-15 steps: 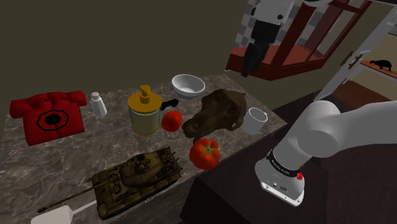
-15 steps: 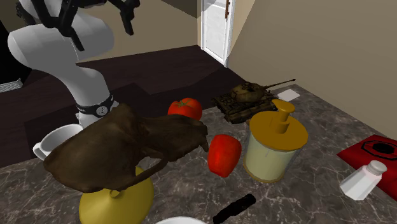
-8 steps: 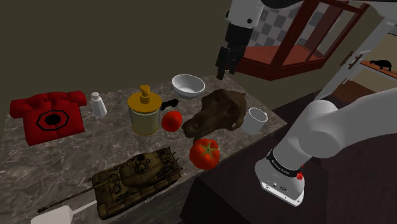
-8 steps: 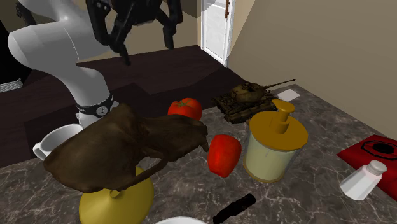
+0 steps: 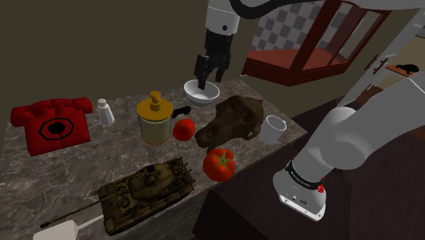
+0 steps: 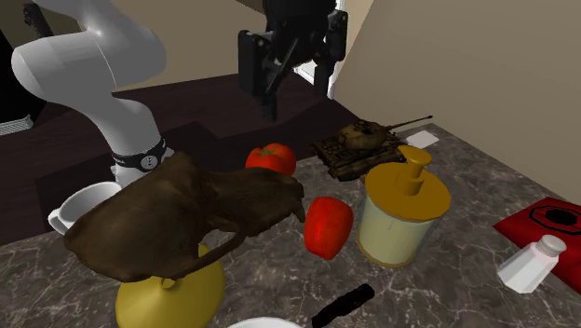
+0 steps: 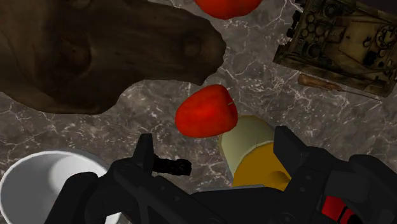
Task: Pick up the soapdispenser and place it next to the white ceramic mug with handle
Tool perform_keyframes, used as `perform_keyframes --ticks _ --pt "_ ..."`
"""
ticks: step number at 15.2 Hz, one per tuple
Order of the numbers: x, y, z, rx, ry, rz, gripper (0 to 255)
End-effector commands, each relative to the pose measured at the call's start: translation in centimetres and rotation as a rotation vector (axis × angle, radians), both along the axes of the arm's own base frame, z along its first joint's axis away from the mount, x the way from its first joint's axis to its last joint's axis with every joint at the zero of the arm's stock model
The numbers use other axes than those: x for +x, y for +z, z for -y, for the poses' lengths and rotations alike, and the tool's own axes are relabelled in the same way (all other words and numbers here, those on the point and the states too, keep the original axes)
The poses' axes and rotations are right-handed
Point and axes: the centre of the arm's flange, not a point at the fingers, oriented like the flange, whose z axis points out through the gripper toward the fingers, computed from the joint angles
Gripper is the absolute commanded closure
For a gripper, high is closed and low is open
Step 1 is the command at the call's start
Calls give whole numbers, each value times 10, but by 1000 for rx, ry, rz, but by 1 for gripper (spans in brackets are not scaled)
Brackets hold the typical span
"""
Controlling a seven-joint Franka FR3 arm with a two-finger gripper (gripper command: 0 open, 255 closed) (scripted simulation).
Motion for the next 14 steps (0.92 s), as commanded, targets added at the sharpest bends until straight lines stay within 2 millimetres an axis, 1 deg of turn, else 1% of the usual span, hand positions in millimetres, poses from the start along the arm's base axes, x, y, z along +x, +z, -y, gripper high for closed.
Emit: perform_keyframes --ticks 1,12,13,14 --pt "21 -7 -18 -5 2 4 0" --pt "123 -49 -114 -37 11 24 0" --pt "131 -52 -122 -39 12 26 0" --pt "131 -58 -122 -39 12 26 0"
